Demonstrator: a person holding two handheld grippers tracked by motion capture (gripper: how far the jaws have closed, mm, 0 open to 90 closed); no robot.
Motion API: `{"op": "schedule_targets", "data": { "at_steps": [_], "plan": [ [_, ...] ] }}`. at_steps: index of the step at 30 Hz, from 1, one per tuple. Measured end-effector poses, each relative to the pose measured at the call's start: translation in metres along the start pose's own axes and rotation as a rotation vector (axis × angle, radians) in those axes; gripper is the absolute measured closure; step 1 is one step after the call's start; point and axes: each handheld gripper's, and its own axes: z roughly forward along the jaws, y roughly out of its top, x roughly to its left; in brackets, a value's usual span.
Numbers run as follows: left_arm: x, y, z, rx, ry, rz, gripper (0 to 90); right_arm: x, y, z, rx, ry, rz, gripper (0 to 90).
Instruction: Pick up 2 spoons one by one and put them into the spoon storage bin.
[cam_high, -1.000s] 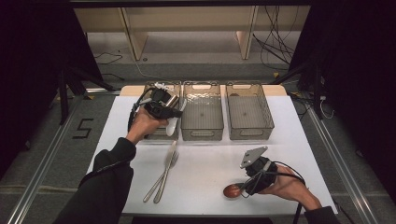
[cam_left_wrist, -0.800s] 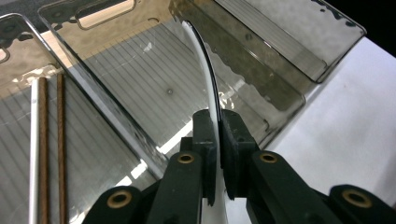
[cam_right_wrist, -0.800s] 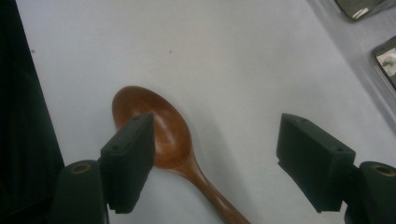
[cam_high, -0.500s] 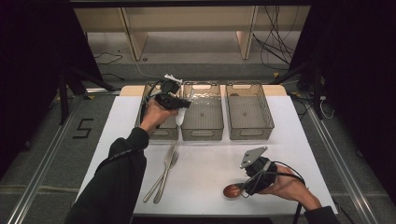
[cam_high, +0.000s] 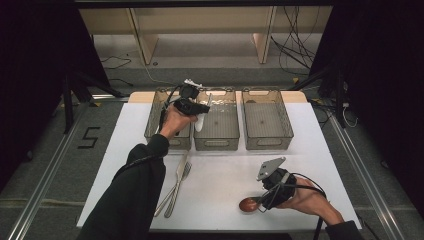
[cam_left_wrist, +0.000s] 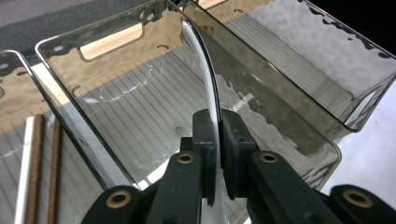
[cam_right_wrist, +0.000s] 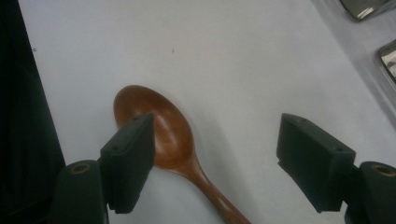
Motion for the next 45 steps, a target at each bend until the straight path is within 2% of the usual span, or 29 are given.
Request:
{"op": "schedule_targets", "data": {
  "at_steps": [16,18,20,22,24,29,32,36,40,42,45],
  "plan": [
    [0.002,-0.002,0.016,0.001,0.026,-0.029,83.7,0.001,0.000,0.001,0.005,0.004,-0.002,28.9],
    [0.003,-0.002,0.017,-0.011,0.028,-0.047,80.1,0.001,0.000,0.001,0.003,0.003,-0.004,29.0],
    [0.003,-0.001,0.015,-0.016,0.027,-0.042,74.9,0.001,0.000,0.001,0.004,0.006,-0.003,28.9],
    [0.002,0.000,0.010,-0.016,0.024,-0.037,71.3,0.001,0.000,0.001,0.005,0.005,-0.004,28.9],
    [0.002,0.000,0.006,-0.016,0.019,-0.036,64.1,0.001,0.000,0.001,0.007,0.005,-0.004,29.0],
    [-0.001,-0.001,-0.011,0.033,0.021,-0.017,47.2,0.001,0.000,0.000,0.001,0.004,-0.005,28.9],
    [-0.002,-0.008,-0.024,0.038,0.019,0.003,41.8,0.000,0.000,0.001,0.007,0.004,-0.006,28.8],
    [-0.002,-0.023,-0.042,0.027,0.001,-0.005,36.5,-0.001,-0.002,0.001,0.016,0.006,-0.005,28.7],
    [-0.003,-0.043,-0.059,-0.009,-0.031,-0.001,31.4,-0.002,-0.002,0.002,0.026,0.010,-0.011,28.6],
    [-0.001,-0.054,-0.068,-0.021,-0.049,0.014,29.9,-0.002,-0.003,0.003,0.030,0.010,-0.019,28.6],
    [0.006,-0.071,-0.077,-0.043,-0.058,-0.004,29.2,-0.004,-0.004,0.003,0.039,0.029,-0.019,28.6]
  ]
}}
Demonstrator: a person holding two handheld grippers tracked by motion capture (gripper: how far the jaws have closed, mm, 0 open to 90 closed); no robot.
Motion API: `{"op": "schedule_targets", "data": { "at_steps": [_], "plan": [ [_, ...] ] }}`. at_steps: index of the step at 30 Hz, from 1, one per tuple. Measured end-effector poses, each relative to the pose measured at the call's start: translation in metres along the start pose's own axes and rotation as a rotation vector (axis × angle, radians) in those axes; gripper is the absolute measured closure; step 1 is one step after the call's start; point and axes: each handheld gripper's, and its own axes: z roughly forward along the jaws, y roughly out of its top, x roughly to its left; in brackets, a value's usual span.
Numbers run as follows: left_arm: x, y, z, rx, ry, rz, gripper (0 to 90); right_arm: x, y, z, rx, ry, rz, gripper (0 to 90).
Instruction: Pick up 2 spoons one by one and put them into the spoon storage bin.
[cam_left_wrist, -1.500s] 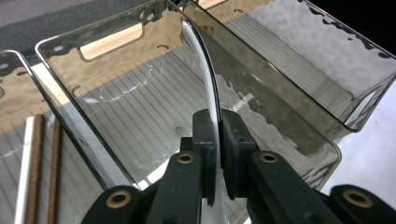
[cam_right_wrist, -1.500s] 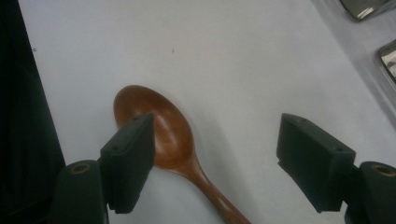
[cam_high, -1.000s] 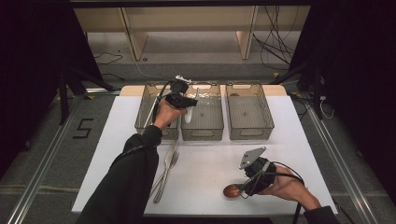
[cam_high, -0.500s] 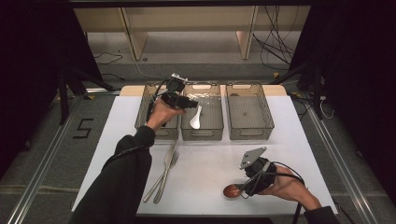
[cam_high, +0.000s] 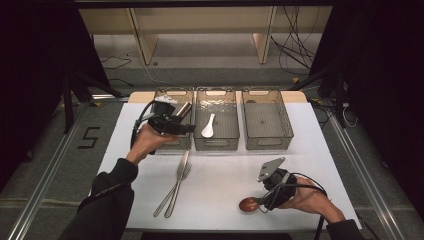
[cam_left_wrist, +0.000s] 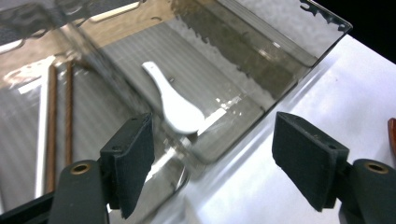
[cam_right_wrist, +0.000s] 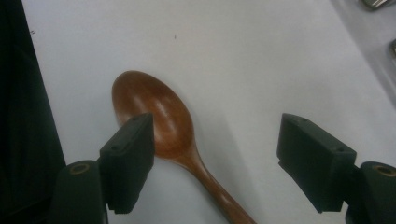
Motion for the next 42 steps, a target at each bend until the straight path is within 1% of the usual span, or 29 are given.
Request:
{"op": "schedule_targets", "data": {
  "at_steps": [2,3,5,7,9,11,12,13,16,17,18,19,20,22,25,26,27,28,29,30,31,32,33,34,38,39,40,41,42],
  "plan": [
    [0.004,-0.011,-0.010,-0.025,0.003,0.003,28.9,-0.001,-0.001,0.001,0.011,0.001,-0.007,28.6],
    [0.004,-0.016,-0.014,-0.046,0.001,0.005,28.0,-0.001,-0.002,0.002,0.018,0.009,-0.011,28.6],
    [0.003,-0.024,-0.023,-0.059,-0.010,0.006,26.3,-0.002,-0.004,0.002,0.032,0.016,-0.007,28.6],
    [0.001,-0.032,-0.030,-0.067,-0.017,0.014,24.7,-0.003,-0.006,0.002,0.053,0.033,-0.003,28.7],
    [-0.002,-0.039,-0.034,-0.077,-0.019,0.017,23.6,-0.004,-0.008,0.004,0.079,0.029,-0.006,28.8],
    [-0.005,-0.047,-0.038,-0.081,-0.008,0.033,22.6,-0.004,-0.010,0.005,0.091,0.031,-0.008,29.2],
    [-0.006,-0.051,-0.040,-0.086,-0.008,0.029,22.2,-0.004,-0.010,0.005,0.103,0.034,-0.004,29.5],
    [-0.007,-0.053,-0.041,-0.090,-0.011,0.020,21.9,-0.004,-0.011,0.006,0.110,0.028,-0.007,29.7],
    [-0.011,-0.062,-0.043,-0.075,0.001,0.027,21.0,-0.005,-0.012,0.008,0.123,0.028,-0.003,30.8],
    [-0.012,-0.064,-0.043,-0.073,0.005,0.029,20.8,-0.005,-0.012,0.008,0.129,0.032,-0.002,31.2],
    [-0.013,-0.068,-0.044,-0.074,0.007,0.021,20.7,-0.006,-0.013,0.010,0.133,0.031,-0.006,31.3],
    [-0.014,-0.070,-0.044,-0.072,0.010,0.020,20.7,-0.005,-0.013,0.010,0.146,0.032,-0.003,31.7],
    [-0.015,-0.073,-0.046,-0.074,0.017,0.024,20.6,-0.005,-0.013,0.011,0.152,0.035,-0.003,32.0],
    [-0.018,-0.077,-0.047,-0.073,0.020,0.024,20.2,-0.006,-0.014,0.012,0.158,0.035,-0.010,32.6],
    [-0.021,-0.081,-0.051,-0.090,0.017,0.022,20.2,-0.007,-0.014,0.014,0.163,0.035,-0.009,33.5],
    [-0.022,-0.082,-0.053,-0.098,-0.003,0.010,20.0,-0.007,-0.014,0.014,0.163,0.033,-0.012,34.0],
    [-0.023,-0.083,-0.054,-0.110,-0.035,-0.013,20.1,-0.008,-0.014,0.014,0.166,0.036,-0.009,34.4],
    [-0.025,-0.084,-0.056,-0.122,-0.055,-0.032,20.1,-0.008,-0.014,0.014,0.167,0.038,-0.008,34.8],
    [-0.028,-0.085,-0.057,-0.126,-0.052,-0.023,20.1,-0.008,-0.014,0.014,0.171,0.044,0.007,35.2],
    [-0.031,-0.085,-0.058,-0.122,-0.042,0.002,20.1,-0.009,-0.015,0.015,0.162,0.039,-0.020,35.6],
    [-0.032,-0.086,-0.058,-0.126,-0.042,0.002,19.9,-0.009,-0.015,0.015,0.172,0.051,-0.006,36.2],
    [-0.034,-0.087,-0.059,-0.129,-0.050,0.007,19.7,-0.008,-0.014,0.015,0.179,0.052,0.004,36.6],
    [-0.035,-0.088,-0.059,-0.130,-0.051,0.009,19.4,-0.009,-0.015,0.017,0.179,0.053,-0.007,37.3],
    [-0.035,-0.089,-0.059,-0.127,-0.051,0.012,18.9,-0.008,-0.014,0.017,0.190,0.056,0.002,38.1],
    [-0.036,-0.092,-0.059,-0.119,-0.047,0.007,18.1,-0.011,-0.013,0.020,0.195,0.055,-0.018,42.9],
    [-0.036,-0.092,-0.059,-0.116,-0.046,0.008,18.0,-0.011,-0.013,0.021,0.200,0.056,-0.008,44.7],
    [-0.037,-0.093,-0.059,-0.114,-0.043,0.011,17.9,-0.012,-0.013,0.021,0.213,0.052,-0.012,46.2],
    [-0.037,-0.093,-0.059,-0.113,-0.042,0.008,17.8,-0.012,-0.012,0.021,0.227,0.057,0.014,48.0],
    [-0.038,-0.094,-0.059,-0.108,-0.043,0.013,17.8,-0.012,-0.013,0.021,0.224,0.056,0.014,49.3]
  ]
}}
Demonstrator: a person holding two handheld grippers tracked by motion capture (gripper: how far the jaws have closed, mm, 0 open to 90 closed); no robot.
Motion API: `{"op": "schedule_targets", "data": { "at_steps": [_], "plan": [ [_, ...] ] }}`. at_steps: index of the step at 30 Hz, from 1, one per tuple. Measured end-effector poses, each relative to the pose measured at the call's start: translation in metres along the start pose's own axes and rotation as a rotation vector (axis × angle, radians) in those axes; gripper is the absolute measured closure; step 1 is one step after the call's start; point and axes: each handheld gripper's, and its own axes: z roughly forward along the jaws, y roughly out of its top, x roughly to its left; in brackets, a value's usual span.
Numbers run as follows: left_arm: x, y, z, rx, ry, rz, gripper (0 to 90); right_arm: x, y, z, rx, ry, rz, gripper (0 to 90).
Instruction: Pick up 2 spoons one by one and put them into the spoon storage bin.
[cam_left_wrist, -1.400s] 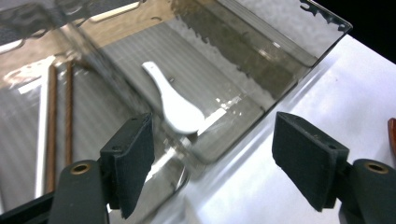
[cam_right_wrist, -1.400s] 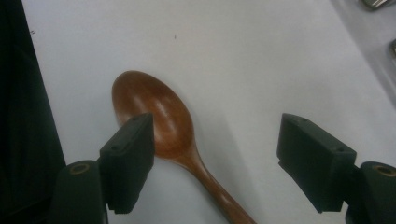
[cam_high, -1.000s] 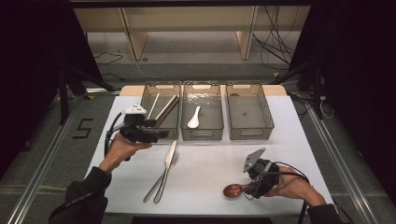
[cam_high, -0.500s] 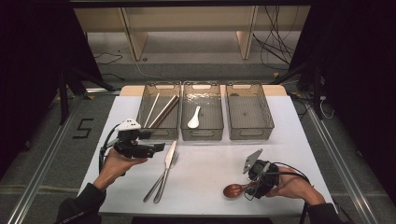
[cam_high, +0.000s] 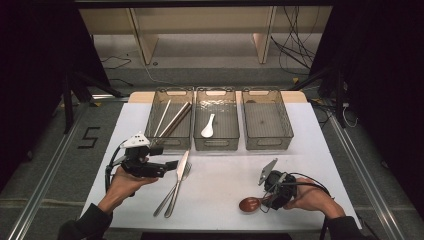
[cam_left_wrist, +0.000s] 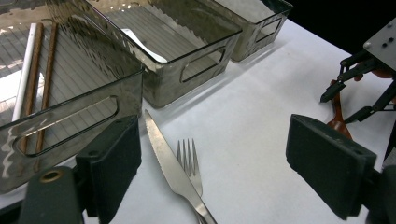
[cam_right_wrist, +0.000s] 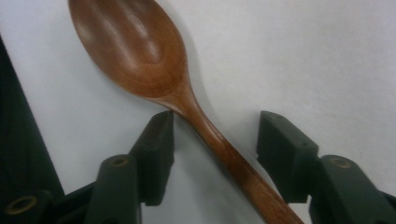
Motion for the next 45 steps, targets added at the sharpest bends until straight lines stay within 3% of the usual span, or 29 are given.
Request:
{"op": "schedule_targets", "data": {
  "at_steps": [6,16,22,27,33,45],
  "plan": [
    [-0.006,-0.002,0.000,0.008,0.002,0.017,17.8,0.002,0.002,-0.001,0.019,-0.011,-0.013,60.7],
    [-0.007,-0.003,0.003,0.024,0.021,0.042,17.8,0.011,0.006,-0.001,0.042,-0.009,-0.095,80.5],
    [-0.007,-0.004,0.004,0.030,0.031,0.041,17.9,0.013,0.006,-0.002,0.045,-0.007,-0.108,82.0],
    [-0.005,-0.005,0.004,0.033,0.045,0.041,17.9,0.013,0.006,-0.003,0.016,-0.024,-0.130,82.3],
    [-0.004,-0.006,0.006,0.031,0.048,0.032,17.9,0.011,0.008,-0.013,-0.063,-0.061,-0.092,82.3],
    [-0.008,-0.005,0.004,0.001,0.042,0.030,17.6,-0.004,0.021,-0.033,-0.223,-0.143,0.103,82.3]
  ]
}}
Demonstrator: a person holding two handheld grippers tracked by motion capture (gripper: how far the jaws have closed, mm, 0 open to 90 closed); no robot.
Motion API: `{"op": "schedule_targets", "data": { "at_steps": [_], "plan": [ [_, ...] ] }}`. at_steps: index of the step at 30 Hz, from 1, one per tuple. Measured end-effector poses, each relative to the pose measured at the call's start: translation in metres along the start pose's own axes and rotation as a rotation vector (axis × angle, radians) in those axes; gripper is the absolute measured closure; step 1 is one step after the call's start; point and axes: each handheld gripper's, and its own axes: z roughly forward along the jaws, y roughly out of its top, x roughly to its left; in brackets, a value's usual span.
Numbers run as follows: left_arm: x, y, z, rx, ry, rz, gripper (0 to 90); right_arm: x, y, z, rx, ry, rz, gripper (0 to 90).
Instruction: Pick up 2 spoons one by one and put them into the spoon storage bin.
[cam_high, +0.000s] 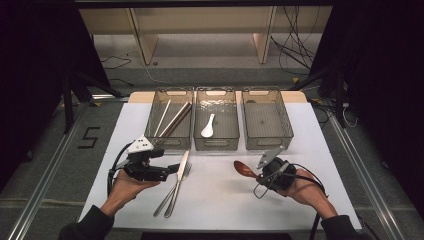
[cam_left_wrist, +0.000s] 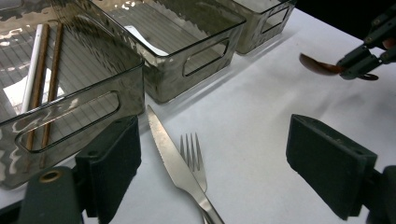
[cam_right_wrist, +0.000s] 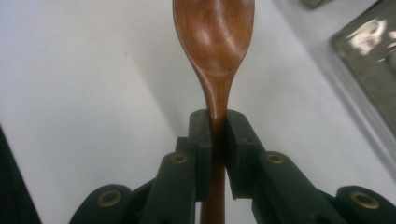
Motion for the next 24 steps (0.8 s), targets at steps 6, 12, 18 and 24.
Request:
{"op": "schedule_targets", "data": {
  "at_steps": [6,12,18,24],
  "plan": [
    [-0.001,-0.001,0.003,0.011,0.002,-0.006,17.3,-0.012,0.014,-0.003,-0.033,-0.023,0.041,82.3],
    [0.000,-0.001,0.004,0.022,0.010,-0.012,17.2,-0.025,0.034,-0.006,-0.071,-0.039,0.073,82.3],
    [0.000,-0.001,0.004,0.027,0.020,-0.012,16.9,-0.035,0.054,-0.004,-0.098,-0.044,0.104,82.3],
    [0.000,-0.002,0.004,0.033,0.023,-0.011,16.9,-0.044,0.075,-0.003,-0.116,-0.053,0.129,82.2]
  ]
}}
